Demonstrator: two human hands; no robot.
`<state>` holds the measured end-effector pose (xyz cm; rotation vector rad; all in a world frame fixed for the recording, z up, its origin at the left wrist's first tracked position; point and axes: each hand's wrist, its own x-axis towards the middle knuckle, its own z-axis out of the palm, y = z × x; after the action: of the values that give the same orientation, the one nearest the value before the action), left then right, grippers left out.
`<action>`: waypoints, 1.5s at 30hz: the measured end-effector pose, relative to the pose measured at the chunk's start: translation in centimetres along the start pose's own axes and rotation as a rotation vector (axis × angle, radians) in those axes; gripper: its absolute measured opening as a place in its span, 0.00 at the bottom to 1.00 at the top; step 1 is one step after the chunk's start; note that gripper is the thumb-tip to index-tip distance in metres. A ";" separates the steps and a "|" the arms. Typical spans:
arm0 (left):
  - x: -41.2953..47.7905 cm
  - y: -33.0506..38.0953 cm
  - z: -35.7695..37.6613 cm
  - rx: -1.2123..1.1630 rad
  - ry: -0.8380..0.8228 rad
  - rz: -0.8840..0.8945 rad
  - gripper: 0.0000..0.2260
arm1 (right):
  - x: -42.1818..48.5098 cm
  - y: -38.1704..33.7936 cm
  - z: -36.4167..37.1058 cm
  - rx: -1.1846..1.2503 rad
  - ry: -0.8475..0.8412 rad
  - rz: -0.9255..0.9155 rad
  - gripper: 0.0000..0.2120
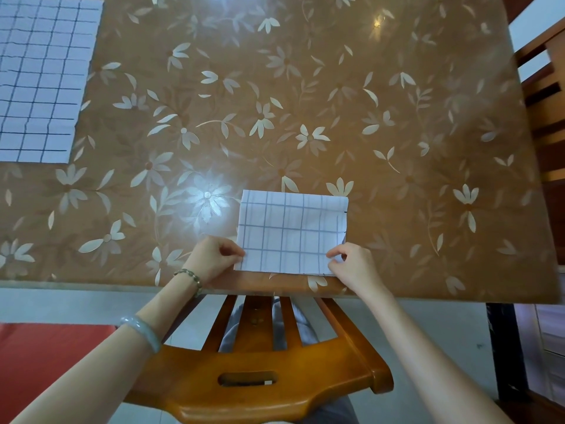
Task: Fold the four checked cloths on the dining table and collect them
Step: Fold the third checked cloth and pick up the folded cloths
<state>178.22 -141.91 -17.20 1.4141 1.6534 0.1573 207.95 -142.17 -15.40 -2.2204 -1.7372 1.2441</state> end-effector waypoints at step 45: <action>5.0 3.0 3.6 0.754 0.121 0.436 0.25 | 4.3 -4.9 4.9 -0.331 0.023 -0.395 0.27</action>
<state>183.29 -138.34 -20.07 2.3693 1.5395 -0.1612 201.25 -138.78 -18.60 -1.8765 -2.3657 0.8936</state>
